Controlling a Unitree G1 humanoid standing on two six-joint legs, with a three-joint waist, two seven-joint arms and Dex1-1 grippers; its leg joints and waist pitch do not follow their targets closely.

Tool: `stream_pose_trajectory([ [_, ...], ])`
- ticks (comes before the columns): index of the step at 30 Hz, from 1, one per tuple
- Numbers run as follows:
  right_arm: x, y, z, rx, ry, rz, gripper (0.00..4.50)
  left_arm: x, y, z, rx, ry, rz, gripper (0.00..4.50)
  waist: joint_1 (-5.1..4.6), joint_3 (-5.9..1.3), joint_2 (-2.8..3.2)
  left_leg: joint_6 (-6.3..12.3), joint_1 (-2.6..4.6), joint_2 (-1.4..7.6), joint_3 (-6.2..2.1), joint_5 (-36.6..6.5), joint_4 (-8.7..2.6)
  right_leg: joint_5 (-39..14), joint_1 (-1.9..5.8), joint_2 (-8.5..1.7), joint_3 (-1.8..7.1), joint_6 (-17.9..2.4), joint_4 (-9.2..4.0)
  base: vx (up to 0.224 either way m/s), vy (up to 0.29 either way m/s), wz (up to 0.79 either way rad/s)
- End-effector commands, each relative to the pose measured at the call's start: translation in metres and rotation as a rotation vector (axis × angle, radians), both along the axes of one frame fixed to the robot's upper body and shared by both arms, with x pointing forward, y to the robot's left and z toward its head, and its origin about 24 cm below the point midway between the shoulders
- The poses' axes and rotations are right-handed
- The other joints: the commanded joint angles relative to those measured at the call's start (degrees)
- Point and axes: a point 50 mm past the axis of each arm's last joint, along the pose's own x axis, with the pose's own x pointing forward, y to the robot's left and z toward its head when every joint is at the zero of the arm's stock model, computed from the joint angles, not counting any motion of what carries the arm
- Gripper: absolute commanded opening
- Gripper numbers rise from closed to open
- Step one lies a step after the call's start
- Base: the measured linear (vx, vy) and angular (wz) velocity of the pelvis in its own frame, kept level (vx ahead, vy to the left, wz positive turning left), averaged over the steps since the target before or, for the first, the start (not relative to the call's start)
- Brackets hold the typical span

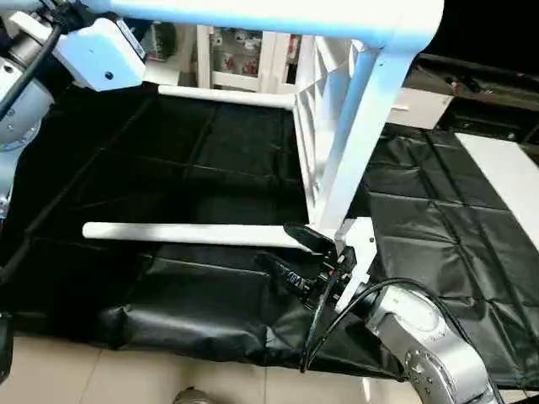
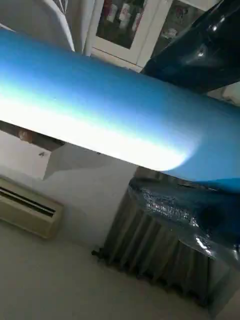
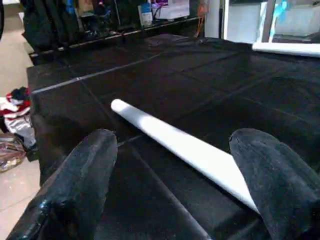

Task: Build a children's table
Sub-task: Flip table

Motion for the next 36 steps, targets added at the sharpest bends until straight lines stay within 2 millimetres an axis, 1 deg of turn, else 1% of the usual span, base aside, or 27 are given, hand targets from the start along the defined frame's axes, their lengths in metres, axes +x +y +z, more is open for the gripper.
stream_pose_trajectory([
  [1,0.001,-0.004,0.004,0.012,-0.026,-0.001,3.99,-0.005,0.002,0.012,-0.157,-0.040,-0.033,2.27,-0.21,-3.39,1.89,-4.99,1.05,0.89,-0.07,-23.98,-5.03,-15.73,1.26,-3.09,1.70,-7.96,-3.55,0.000,0.000,0.00],
  [2,0.001,-0.004,0.004,0.012,-0.026,0.003,3.99,-0.005,0.003,0.012,-0.163,-0.041,-0.032,2.26,-0.13,-3.34,1.99,-4.88,1.05,0.87,-0.02,-23.46,-4.98,-15.23,1.19,-3.02,1.71,-8.04,-3.54,0.000,0.000,0.00],
  [4,-0.004,-0.003,0.004,0.013,-0.025,0.039,3.99,-0.005,0.009,0.016,-0.263,-0.043,-0.026,2.25,-0.08,-3.36,1.88,-4.75,0.93,0.82,0.03,-22.85,-4.97,-15.02,1.37,-3.05,1.73,-8.01,-3.43,0.000,0.000,0.00],
  [5,-0.003,-0.003,0.003,0.014,-0.020,0.030,3.99,-0.005,0.012,0.017,-0.298,-0.050,-0.023,2.25,-0.09,-3.35,1.73,-4.65,0.89,0.73,0.09,-22.61,-4.90,-15.37,1.36,-3.03,1.73,-7.87,-3.46,0.000,0.000,0.00],
  [6,-0.003,-0.004,0.002,0.013,-0.016,0.023,3.99,-0.005,0.013,0.018,-0.315,-0.054,-0.022,2.25,-0.06,-3.36,1.76,-4.61,0.88,0.73,0.10,-22.42,-4.91,-15.52,1.38,-3.05,1.73,-7.84,-3.48,0.000,0.000,0.00],
  [7,-0.002,-0.005,0.000,0.008,-0.008,0.003,3.99,-0.006,0.015,0.020,-0.353,-0.063,-0.019,2.25,-0.06,-3.36,1.57,-4.52,0.83,0.77,0.13,-21.73,-4.89,-15.52,1.41,-3.11,1.75,-7.81,-3.51,0.000,0.000,0.00],
  [9,0.000,-0.006,-0.002,-0.001,-0.005,-0.010,3.99,-0.007,0.017,0.021,-0.391,-0.074,-0.026,2.25,0.00,-3.44,1.60,-4.44,0.76,0.75,0.15,-20.71,-4.82,-15.26,1.43,-3.09,1.73,-7.79,-3.44,0.000,0.000,0.00],
  [10,0.001,-0.007,-0.003,-0.005,0.000,-0.017,3.99,-0.008,0.017,0.023,-0.418,-0.075,-0.033,2.25,0.00,-3.45,1.51,-4.25,0.73,0.72,0.24,-20.12,-4.75,-14.54,1.40,-3.01,1.76,-7.81,-3.41,0.000,0.000,0.00],
  [11,0.001,-0.007,-0.003,-0.005,0.000,-0.017,3.99,-0.008,0.017,0.023,-0.418,-0.075,-0.033,2.25,0.04,-3.48,1.56,-4.23,0.72,0.74,0.25,-19.76,-4.73,-14.05,1.42,-3.01,1.76,-7.92,-3.29,0.000,0.000,0.00],
  [12,0.004,-0.009,-0.008,-0.023,0.016,-0.041,3.99,-0.009,0.019,0.024,-0.489,-0.076,-0.052,2.25,0.13,-3.61,1.48,-4.13,0.62,0.70,0.40,-17.99,-4.58,-11.95,1.43,-2.97,1.75,-8.35,-3.04,0.000,0.000,0.00],
  [13,0.005,-0.010,-0.011,-0.030,0.023,-0.055,3.99,-0.009,0.020,0.025,-0.518,-0.078,-0.058,2.25,0.13,-3.60,1.46,-4.07,0.57,0.68,0.45,-17.51,-4.55,-11.43,1.44,-2.91,1.74,-8.46,-3.02,0.000,0.000,0.00],
  [15,0.007,-0.012,-0.015,-0.042,0.034,-0.081,3.99,-0.010,0.022,0.025,-0.563,-0.081,-0.068,2.25,0.49,-3.73,1.35,-3.99,0.40,0.62,0.63,-15.19,-4.36,-9.44,1.59,-2.85,1.69,-8.78,-2.76,0.000,0.000,0.00],
  [16,0.009,-0.014,-0.016,-0.046,0.039,-0.098,4.25,-0.011,0.022,0.026,-0.588,-0.086,-0.081,2.25,0.66,-3.78,1.36,-3.96,0.46,0.57,0.70,-14.70,-4.24,-8.83,1.55,-2.85,1.70,-8.94,-2.67,0.000,0.000,0.00],
  [17,0.010,-0.015,-0.018,-0.047,0.043,-0.115,4.31,-0.012,0.023,0.027,-0.611,-0.091,-0.086,2.25,0.78,-3.77,1.36,-3.91,0.47,0.56,0.74,-14.40,-4.22,-8.47,1.52,-2.86,1.71,-9.04,-2.67,0.000,0.000,0.00],
  [18,0.011,-0.016,-0.020,-0.051,0.046,-0.128,4.36,-0.014,0.023,0.029,-0.634,-0.098,-0.092,2.25,1.13,-3.75,1.16,-3.86,0.53,0.55,0.85,-14.08,-4.15,-8.12,1.50,-2.77,1.67,-9.20,-2.59,0.000,0.000,0.00],
  [21,0.010,-0.015,-0.022,-0.053,0.051,-0.111,4.48,-0.015,0.024,0.031,-0.653,-0.101,-0.093,2.25,1.15,-3.71,1.26,-3.81,0.42,0.54,0.75,-14.55,-4.25,-8.83,1.62,-2.79,1.62,-8.73,-2.57,0.000,0.000,0.00],
  [22,0.008,-0.014,-0.023,-0.054,0.053,-0.093,4.48,-0.016,0.024,0.032,-0.659,-0.106,-0.094,2.25,1.05,-3.61,1.10,-3.73,0.36,0.56,0.71,-15.02,-4.37,-9.70,1.66,-2.77,1.61,-8.41,-2.73,0.000,0.000,0.00],
  [23,0.008,-0.014,-0.023,-0.055,0.053,-0.093,4.48,-0.016,0.024,0.032,-0.659,-0.106,-0.094,2.25,1.04,-3.64,1.10,-3.70,0.37,0.53,0.69,-15.17,-4.35,-10.04,1.72,-2.79,1.61,-8.28,-2.76,0.000,0.000,0.00],
  [25,0.007,-0.013,-0.026,-0.058,0.056,-0.087,4.48,-0.017,0.024,0.034,-0.683,-0.108,-0.103,2.25,0.98,-3.66,0.89,-3.35,0.37,0.56,0.71,-14.94,-4.34,-10.33,1.73,-2.84,1.65,-8.05,-2.88,0.000,0.000,0.00],
  [27,0.008,-0.013,-0.028,-0.050,0.059,-0.107,4.48,-0.018,0.023,0.034,-0.703,-0.103,-0.104,2.25,0.97,-3.76,1.01,-3.21,0.37,0.60,0.75,-13.85,-4.24,-9.10,1.70,-2.84,1.63,-8.34,-2.70,0.000,0.000,0.00],
  [29,0.010,-0.014,-0.029,-0.030,0.072,-0.120,4.50,-0.019,0.024,0.034,-0.733,-0.100,-0.100,2.25,0.94,-3.76,0.85,-3.00,0.32,0.59,0.84,-13.10,-4.16,-8.23,1.70,-2.83,1.62,-8.86,-2.56,0.000,0.000,0.00],
  [30,0.010,-0.014,-0.031,-0.029,0.079,-0.119,4.50,-0.019,0.024,0.034,-0.747,-0.104,-0.097,2.26,0.96,-3.76,0.63,-2.86,0.28,0.55,0.86,-12.78,-4.13,-8.13,1.77,-2.80,1.60,-8.88,-2.59,0.000,0.000,0.00],
  [32,0.008,-0.013,-0.032,-0.035,0.083,-0.099,4.50,-0.020,0.025,0.034,-0.766,-0.107,-0.097,2.26,1.04,-3.83,0.78,-2.67,0.30,0.54,0.90,-11.70,-4.03,-7.00,1.81,-2.73,1.58,-9.28,-2.48,0.000,0.000,0.00],
  [33,0.004,-0.012,-0.034,-0.041,0.081,-0.072,4.50,-0.020,0.026,0.034,-0.776,-0.110,-0.097,2.26,1.06,-3.81,0.57,-2.61,0.26,0.51,0.96,-11.44,-4.01,-6.62,1.86,-2.69,1.58,-9.38,-2.45,0.000,0.000,0.00],
  [34,0.001,-0.011,-0.034,-0.034,0.083,-0.050,4.50,-0.021,0.027,0.034,-0.792,-0.112,-0.096,2.26,1.34,-3.94,0.63,-2.35,0.31,0.47,1.02,-10.32,-3.79,-4.96,1.89,-2.68,1.58,-9.66,-2.27,0.000,0.000,0.00],
  [35,-0.001,-0.010,-0.034,-0.026,0.086,-0.033,4.50,-0.021,0.029,0.035,-0.808,-0.113,-0.099,2.26,1.40,-4.01,0.70,-1.97,0.23,0.44,1.04,-9.38,-3.68,-3.27,1.94,-2.64,1.53,-9.97,-2.10,0.000,0.000,0.00],
  [36,-0.002,-0.010,-0.034,-0.022,0.087,-0.026,4.50,-0.021,0.029,0.035,-0.815,-0.113,-0.100,2.26,1.41,-3.97,0.67,-1.84,0.17,0.40,1.07,-9.21,-3.66,-2.86,1.93,-2.61,1.53,-10.05,-2.11,0.000,0.000,0.00],
])
